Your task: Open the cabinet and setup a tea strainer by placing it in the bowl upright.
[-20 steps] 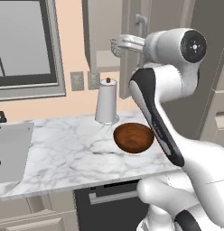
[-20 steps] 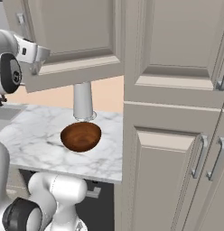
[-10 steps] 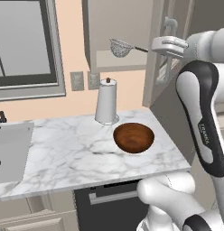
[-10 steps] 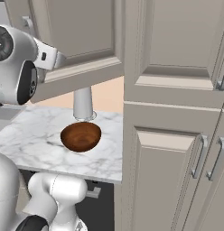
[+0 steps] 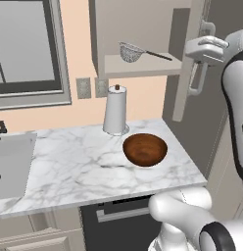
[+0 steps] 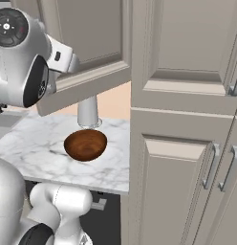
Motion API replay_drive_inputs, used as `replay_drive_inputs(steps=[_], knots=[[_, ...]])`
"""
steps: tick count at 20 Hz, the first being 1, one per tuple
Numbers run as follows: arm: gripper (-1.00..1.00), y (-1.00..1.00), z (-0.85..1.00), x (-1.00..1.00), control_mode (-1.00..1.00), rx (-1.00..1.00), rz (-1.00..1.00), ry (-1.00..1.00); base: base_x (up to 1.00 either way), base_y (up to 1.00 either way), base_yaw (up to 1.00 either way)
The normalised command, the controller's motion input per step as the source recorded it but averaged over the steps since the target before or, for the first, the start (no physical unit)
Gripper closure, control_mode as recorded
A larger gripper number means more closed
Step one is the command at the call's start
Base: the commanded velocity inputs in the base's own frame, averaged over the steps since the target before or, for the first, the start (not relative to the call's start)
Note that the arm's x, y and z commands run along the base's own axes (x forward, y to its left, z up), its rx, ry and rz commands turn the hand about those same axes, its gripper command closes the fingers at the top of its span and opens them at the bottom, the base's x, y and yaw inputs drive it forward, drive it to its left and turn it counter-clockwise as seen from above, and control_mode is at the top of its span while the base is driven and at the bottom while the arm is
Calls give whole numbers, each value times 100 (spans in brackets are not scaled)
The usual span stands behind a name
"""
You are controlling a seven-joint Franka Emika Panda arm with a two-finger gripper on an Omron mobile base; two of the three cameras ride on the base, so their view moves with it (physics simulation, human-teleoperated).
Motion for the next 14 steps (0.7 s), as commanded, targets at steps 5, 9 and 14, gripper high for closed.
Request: replay_drive_inputs(steps=[5,9,14], knots=[[-100,0,0,-47,-100,-2,0,6,0,0,0],[-100,2,4,-50,-100,-2,0,0,0,0,0],[-100,14,28,-69,-100,-10,0,0,0,0,0]])
